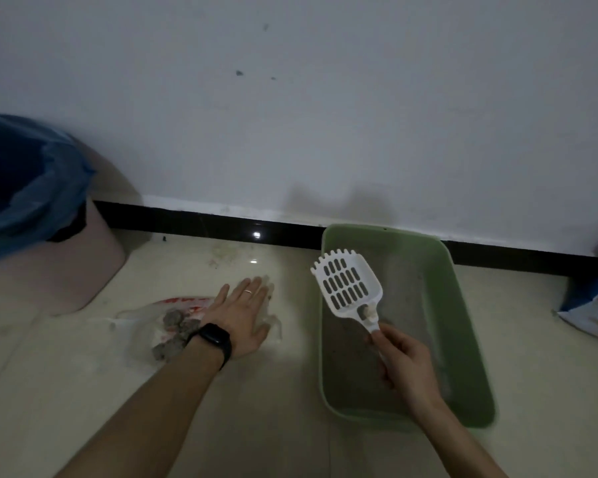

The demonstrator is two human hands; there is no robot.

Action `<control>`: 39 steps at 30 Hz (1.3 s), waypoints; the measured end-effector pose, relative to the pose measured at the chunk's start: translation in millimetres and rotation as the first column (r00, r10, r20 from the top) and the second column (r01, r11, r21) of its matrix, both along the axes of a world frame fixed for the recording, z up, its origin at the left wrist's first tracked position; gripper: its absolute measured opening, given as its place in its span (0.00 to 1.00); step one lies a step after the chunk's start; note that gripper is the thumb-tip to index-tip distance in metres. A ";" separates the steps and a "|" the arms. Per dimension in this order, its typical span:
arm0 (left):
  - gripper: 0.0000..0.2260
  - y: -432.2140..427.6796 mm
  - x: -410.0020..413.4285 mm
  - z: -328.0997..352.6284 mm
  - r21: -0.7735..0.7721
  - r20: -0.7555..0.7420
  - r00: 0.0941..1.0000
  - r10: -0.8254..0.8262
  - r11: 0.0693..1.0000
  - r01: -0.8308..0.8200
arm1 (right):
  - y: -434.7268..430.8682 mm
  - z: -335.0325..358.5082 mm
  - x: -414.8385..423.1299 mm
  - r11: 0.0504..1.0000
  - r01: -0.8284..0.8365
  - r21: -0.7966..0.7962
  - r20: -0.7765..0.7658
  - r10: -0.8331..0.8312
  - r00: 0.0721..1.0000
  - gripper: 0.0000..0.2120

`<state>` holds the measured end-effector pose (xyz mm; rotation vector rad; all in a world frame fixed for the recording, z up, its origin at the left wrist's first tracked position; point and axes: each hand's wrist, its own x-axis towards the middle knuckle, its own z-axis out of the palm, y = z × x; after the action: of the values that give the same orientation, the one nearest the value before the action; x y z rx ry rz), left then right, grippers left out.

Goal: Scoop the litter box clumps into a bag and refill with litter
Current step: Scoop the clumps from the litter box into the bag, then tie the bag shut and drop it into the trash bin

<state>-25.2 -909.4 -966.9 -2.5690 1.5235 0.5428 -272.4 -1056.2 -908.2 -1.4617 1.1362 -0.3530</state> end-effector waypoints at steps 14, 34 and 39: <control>0.50 155.5 77.9 -21.3 0.262 -0.018 0.947 0.322 0.915 -0.307 | 83.8 -6.8 132.0 0.018 -0.897 -0.441 -0.820 0.398 0.411 0.19; 0.47 198.5 103.9 -27.9 0.176 -0.054 0.886 0.461 0.878 -0.446 | 92.4 22.4 218.8 0.280 -0.840 -0.465 -0.699 0.467 0.542 0.12; 0.42 194.6 101.6 -32.2 0.154 -0.143 0.852 0.503 0.862 -0.483 | 88.1 -18.0 293.3 0.593 -0.778 -0.205 -0.549 0.589 0.593 0.13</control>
<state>76.4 -714.8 -999.1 -2.8812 0.8105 0.9033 20.8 -968.1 -926.2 -2.3500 0.7063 0.3443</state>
